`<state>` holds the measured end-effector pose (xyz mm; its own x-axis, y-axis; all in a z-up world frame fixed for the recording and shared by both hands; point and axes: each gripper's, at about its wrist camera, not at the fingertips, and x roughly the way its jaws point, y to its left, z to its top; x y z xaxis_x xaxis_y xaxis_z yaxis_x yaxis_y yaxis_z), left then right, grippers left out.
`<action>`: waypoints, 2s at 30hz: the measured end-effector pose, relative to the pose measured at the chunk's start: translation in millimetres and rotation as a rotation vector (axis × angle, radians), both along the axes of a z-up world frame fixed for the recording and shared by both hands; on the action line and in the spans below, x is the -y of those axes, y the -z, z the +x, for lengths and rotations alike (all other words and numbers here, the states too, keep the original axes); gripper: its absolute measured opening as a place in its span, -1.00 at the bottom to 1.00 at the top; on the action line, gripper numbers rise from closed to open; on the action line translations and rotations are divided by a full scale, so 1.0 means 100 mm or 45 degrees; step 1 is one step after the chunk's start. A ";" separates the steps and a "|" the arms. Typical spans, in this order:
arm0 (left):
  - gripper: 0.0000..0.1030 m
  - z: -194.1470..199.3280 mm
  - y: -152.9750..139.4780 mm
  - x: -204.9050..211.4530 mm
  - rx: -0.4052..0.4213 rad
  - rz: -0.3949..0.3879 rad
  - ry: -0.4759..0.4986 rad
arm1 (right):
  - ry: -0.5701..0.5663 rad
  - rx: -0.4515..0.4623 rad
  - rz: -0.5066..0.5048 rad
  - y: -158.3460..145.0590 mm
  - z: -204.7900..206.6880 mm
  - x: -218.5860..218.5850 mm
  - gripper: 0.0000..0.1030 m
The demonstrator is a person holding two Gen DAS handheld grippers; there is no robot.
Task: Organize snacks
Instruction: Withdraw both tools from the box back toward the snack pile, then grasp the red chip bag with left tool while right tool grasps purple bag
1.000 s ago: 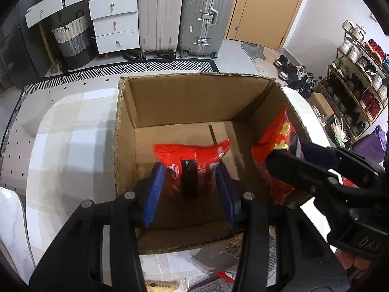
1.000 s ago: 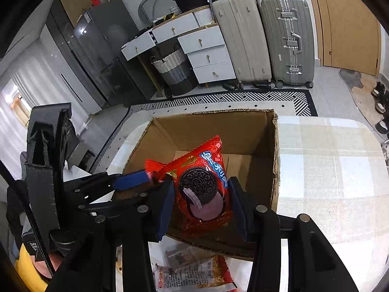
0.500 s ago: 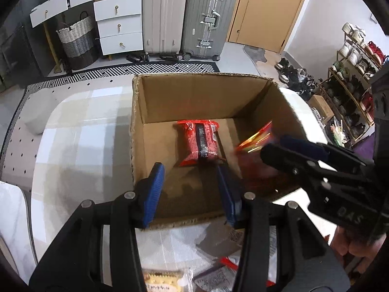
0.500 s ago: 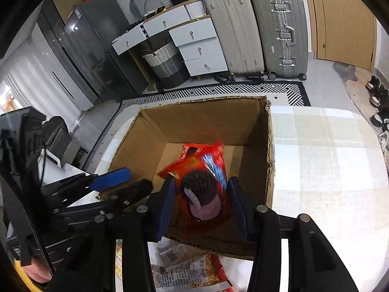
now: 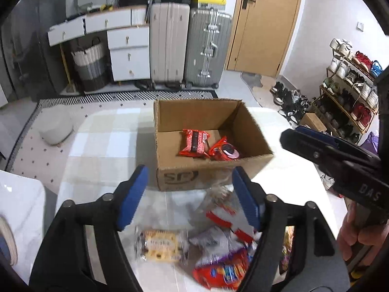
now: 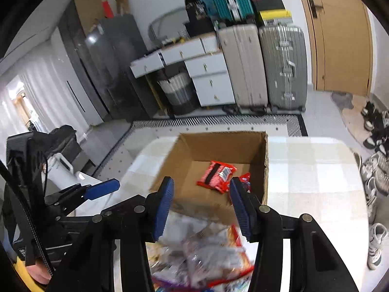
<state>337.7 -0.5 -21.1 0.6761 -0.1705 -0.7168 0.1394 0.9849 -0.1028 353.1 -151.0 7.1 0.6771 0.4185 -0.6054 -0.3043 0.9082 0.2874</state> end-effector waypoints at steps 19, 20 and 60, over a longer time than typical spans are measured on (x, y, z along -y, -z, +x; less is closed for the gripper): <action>0.66 -2.08 -0.56 -0.23 0.243 -0.048 -0.064 | 0.034 0.337 0.104 -0.33 -2.36 0.16 0.70; 0.70 -2.17 -0.54 -0.26 0.252 -0.052 -0.072 | 0.044 0.361 0.099 -0.31 -2.49 0.18 0.70; 0.34 -1.16 1.44 0.22 -0.316 -0.312 0.082 | 0.093 0.198 0.255 1.19 -2.39 0.76 0.96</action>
